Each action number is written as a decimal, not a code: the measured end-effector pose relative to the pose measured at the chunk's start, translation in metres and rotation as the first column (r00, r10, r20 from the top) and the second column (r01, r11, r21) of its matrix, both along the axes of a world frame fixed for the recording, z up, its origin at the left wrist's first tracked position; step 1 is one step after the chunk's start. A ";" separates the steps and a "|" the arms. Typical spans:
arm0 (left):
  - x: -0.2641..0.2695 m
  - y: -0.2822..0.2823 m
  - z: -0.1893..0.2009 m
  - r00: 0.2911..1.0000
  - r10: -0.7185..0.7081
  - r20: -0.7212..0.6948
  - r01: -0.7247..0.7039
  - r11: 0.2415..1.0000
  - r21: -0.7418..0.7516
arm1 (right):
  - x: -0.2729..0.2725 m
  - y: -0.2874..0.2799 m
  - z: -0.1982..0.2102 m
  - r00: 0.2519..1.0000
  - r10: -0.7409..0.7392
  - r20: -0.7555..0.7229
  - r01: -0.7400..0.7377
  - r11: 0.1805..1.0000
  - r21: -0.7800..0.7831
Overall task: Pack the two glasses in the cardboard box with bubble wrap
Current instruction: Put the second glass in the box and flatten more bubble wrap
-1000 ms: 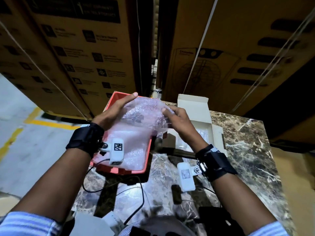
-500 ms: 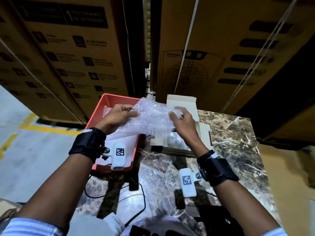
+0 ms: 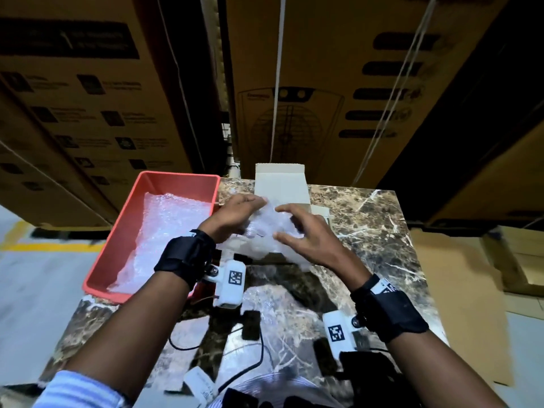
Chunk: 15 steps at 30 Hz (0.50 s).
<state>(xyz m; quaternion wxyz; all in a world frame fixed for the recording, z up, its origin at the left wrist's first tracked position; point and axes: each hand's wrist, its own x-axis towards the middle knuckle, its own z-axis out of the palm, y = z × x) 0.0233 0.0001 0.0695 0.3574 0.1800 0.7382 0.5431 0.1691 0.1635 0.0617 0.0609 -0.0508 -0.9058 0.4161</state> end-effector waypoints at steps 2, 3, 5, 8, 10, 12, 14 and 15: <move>0.011 0.008 0.004 0.989 -0.049 0.141 0.048 0.999 0.008 | 0.007 0.012 -0.011 0.993 -0.114 -0.010 0.113 0.991 -0.078; 0.015 0.012 0.005 0.978 -0.102 0.183 0.103 0.995 0.003 | 0.012 0.019 -0.016 0.982 -0.187 0.007 0.186 0.971 -0.147; 0.019 0.017 0.001 0.956 -0.219 0.193 0.232 0.971 -0.047 | 0.023 0.036 -0.026 0.946 -0.321 0.042 0.321 0.918 -0.231; 0.023 0.023 -0.011 0.931 -0.313 0.188 0.340 0.931 -0.134 | 0.046 0.059 -0.042 0.891 -0.449 0.067 0.449 0.849 -0.280; 0.024 0.029 -0.023 0.915 -0.350 0.198 0.387 0.902 -0.190 | 0.065 0.071 -0.052 0.857 -0.506 0.101 0.511 0.804 -0.305; 0.026 0.032 -0.041 0.908 -0.355 0.222 0.398 0.897 -0.194 | 0.082 0.082 -0.065 0.822 -0.548 0.155 0.567 0.767 -0.299; 0.029 0.036 -0.060 0.920 -0.289 0.266 0.339 0.926 -0.166 | 0.099 0.089 -0.076 0.787 -0.582 0.202 0.616 0.735 -0.283; 0.031 0.038 -0.069 0.929 -0.251 0.271 0.299 0.942 -0.154 | 0.106 0.091 -0.079 0.762 -0.604 0.231 0.647 0.709 -0.282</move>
